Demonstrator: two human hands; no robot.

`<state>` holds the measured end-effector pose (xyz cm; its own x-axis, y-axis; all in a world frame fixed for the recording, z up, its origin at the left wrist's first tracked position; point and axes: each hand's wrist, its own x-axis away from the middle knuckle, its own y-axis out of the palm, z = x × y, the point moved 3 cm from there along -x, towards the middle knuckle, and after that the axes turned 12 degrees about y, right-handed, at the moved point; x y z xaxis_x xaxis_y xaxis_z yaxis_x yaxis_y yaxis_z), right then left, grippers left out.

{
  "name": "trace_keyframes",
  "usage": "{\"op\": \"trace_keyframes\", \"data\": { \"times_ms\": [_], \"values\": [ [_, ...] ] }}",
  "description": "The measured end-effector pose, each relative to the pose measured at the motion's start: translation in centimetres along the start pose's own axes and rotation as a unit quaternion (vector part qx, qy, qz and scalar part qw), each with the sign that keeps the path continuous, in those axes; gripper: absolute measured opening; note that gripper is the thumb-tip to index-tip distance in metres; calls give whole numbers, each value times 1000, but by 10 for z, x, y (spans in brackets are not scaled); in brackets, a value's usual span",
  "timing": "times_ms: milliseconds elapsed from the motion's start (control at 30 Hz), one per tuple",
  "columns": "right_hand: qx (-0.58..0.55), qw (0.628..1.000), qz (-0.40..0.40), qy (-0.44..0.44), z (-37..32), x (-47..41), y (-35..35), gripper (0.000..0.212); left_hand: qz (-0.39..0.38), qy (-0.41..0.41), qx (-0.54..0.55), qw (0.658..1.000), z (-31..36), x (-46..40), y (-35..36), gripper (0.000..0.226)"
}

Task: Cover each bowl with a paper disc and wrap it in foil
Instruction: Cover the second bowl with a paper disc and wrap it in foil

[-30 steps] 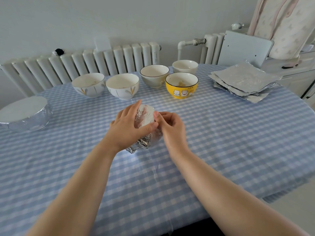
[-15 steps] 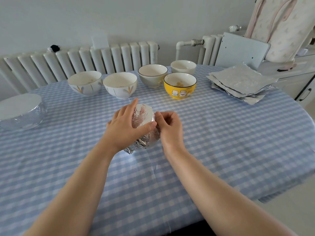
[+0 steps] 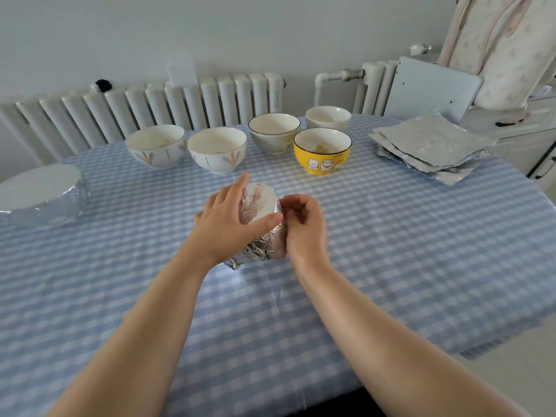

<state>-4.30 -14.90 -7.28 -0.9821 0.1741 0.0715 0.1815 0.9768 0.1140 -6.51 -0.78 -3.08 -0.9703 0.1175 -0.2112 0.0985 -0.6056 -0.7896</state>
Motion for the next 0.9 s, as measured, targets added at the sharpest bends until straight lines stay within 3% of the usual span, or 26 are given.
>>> {"op": "trace_keyframes", "data": {
  "times_ms": [200, 367, 500, 767, 900],
  "values": [
    [-10, 996, -26, 90, -9, 13, -12, 16, -41, 8, -95, 995, 7, -6, 8, 122],
    [79, 989, -64, 109, -8, 14, -24, 36, -84, -6, -142, 986, 26, -14, 11, 113],
    [105, 985, -57, 128, -2, 5, -28, 26, -110, -25, -131, 985, 29, -22, 7, 107],
    [123, 975, -118, 140, -7, -18, -26, 13, -198, -6, -111, 974, 15, -13, -16, 132],
    [159, 966, -162, 126, -14, -32, -28, 16, -204, -8, -172, 964, 18, 3, -13, 136]
  ]
}}
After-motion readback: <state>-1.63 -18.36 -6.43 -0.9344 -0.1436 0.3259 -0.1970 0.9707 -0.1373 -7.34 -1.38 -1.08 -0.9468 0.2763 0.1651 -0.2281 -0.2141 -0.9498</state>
